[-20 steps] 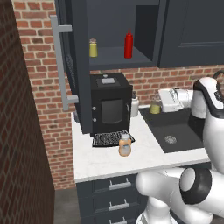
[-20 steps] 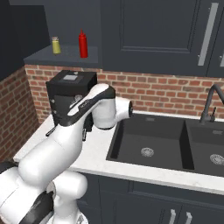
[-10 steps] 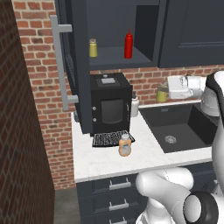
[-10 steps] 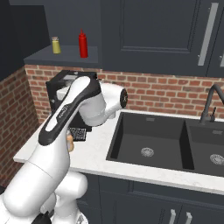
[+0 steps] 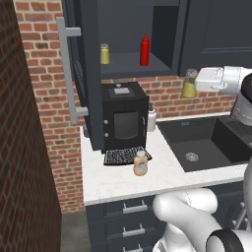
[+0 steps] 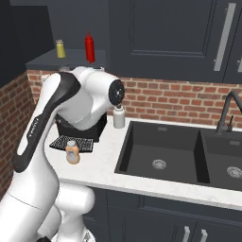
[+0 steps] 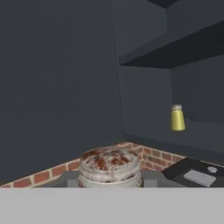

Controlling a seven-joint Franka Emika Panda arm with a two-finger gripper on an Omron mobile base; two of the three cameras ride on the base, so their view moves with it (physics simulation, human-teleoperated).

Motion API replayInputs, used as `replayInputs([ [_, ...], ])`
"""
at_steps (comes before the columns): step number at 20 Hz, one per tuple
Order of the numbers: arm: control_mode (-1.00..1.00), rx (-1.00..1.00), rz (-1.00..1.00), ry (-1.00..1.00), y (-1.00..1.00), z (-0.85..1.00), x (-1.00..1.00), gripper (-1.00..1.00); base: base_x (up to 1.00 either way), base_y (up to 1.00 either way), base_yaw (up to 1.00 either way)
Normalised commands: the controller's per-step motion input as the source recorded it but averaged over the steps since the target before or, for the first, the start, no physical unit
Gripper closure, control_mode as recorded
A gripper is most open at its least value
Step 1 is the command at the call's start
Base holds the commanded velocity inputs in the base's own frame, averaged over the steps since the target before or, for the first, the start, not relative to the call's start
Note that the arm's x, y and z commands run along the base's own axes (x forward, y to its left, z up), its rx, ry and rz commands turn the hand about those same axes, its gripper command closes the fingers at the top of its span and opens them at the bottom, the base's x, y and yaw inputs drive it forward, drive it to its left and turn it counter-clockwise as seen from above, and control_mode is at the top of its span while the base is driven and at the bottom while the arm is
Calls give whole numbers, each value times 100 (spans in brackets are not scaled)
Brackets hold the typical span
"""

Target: Put the shaker and condiment bottle from the counter next to their counterparts in the cabinet.

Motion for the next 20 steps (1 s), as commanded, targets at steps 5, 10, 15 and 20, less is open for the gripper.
replayInputs([
  [5, -100, -1, 1, -1, 52, 3, -40, 100, 0, 0, 0],
  [10, -100, 0, 0, 0, 67, 9, -3, 100, 0, 0, 0],
  [15, -100, 3, -2, -1, 51, 26, 1, 100, 0, 0, 0],
  [20, -100, 0, -8, -2, 35, 10, 14, 100, 0, 0, 0],
])
